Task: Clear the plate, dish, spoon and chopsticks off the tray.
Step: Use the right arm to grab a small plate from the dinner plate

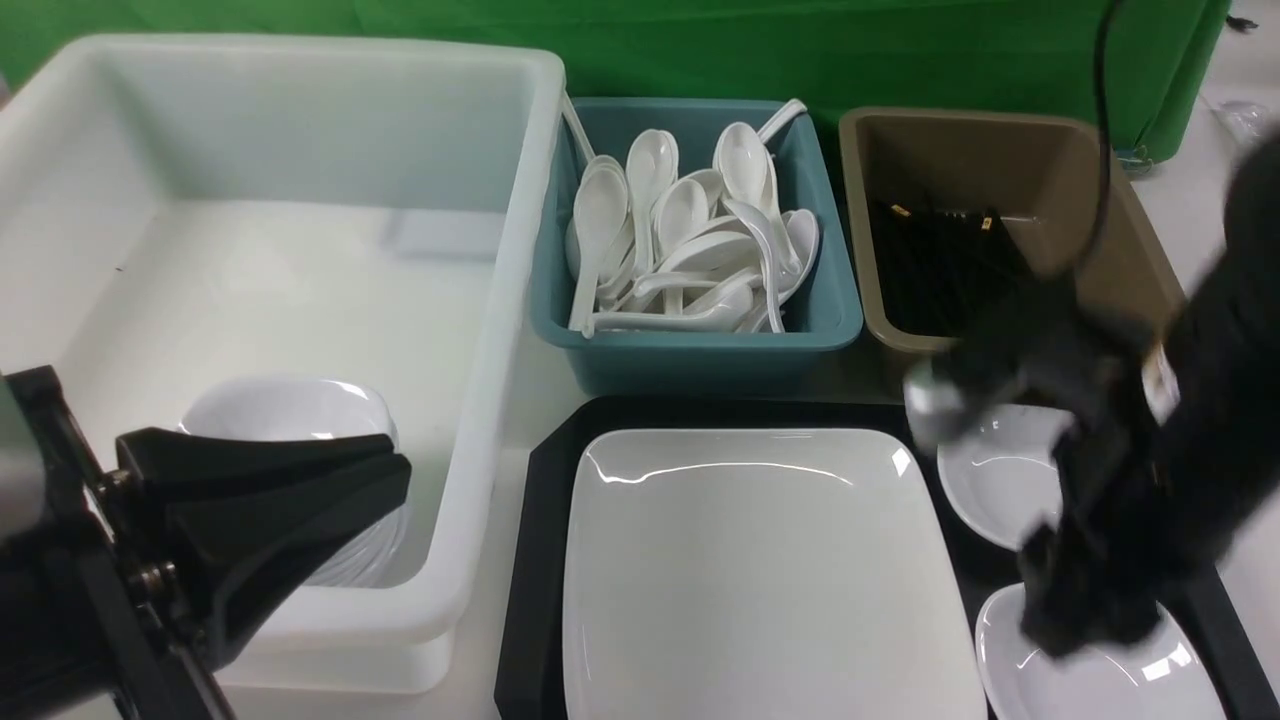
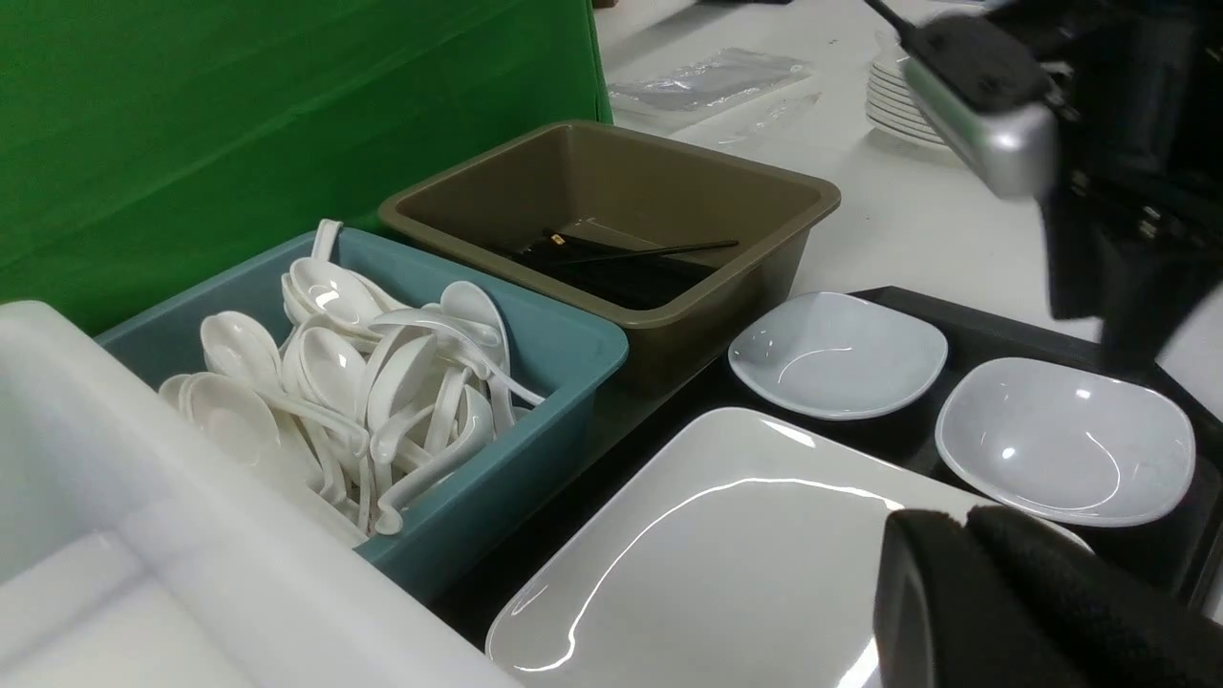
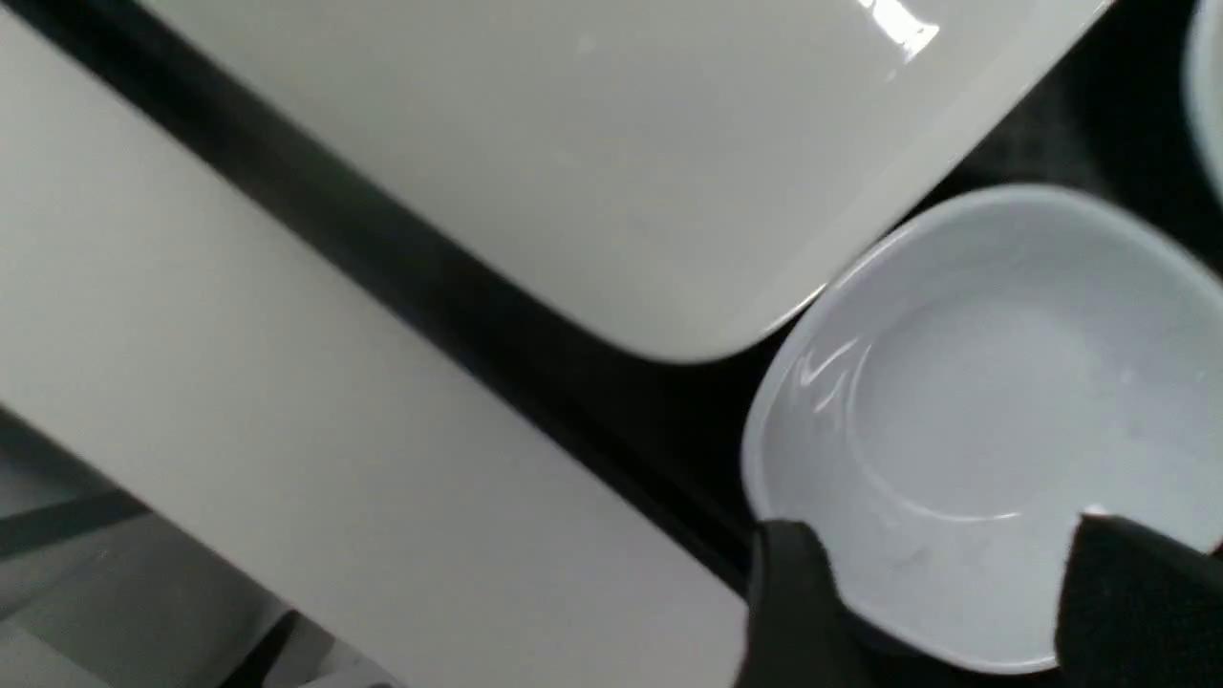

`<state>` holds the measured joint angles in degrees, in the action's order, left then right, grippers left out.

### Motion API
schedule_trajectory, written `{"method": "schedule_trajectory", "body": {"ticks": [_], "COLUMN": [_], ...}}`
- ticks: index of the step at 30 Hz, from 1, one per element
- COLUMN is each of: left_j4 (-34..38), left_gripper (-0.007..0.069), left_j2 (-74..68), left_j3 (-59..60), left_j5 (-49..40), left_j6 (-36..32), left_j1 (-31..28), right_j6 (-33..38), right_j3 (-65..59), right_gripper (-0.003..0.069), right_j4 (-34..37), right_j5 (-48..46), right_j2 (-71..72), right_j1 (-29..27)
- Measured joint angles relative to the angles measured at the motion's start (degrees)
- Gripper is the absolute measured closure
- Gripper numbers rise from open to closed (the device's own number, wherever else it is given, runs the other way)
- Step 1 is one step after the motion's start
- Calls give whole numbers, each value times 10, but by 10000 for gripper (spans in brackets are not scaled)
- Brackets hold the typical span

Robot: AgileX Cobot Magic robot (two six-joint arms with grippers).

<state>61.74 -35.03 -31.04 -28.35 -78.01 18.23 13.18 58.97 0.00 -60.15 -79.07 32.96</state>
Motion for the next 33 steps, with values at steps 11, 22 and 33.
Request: {"method": "schedule_trajectory", "body": {"ticks": [11, 22, 33], "left_j4": [0, 0, 2], "left_gripper": [608, 608, 608], "left_j2": [0, 0, 0], "left_j3": [0, 0, 0], "left_j5": [0, 0, -19], "left_j6": [0, 0, 1], "left_j1": [0, 0, 0], "right_j6": [-7, -7, -21], "right_j3": [-222, -233, -232], "right_gripper": [102, 208, 414], "right_j4": [-13, -88, -102], "right_j5": [259, 327, 321], "right_j2": [19, -55, -52], "right_j1": [12, 12, 16]}}
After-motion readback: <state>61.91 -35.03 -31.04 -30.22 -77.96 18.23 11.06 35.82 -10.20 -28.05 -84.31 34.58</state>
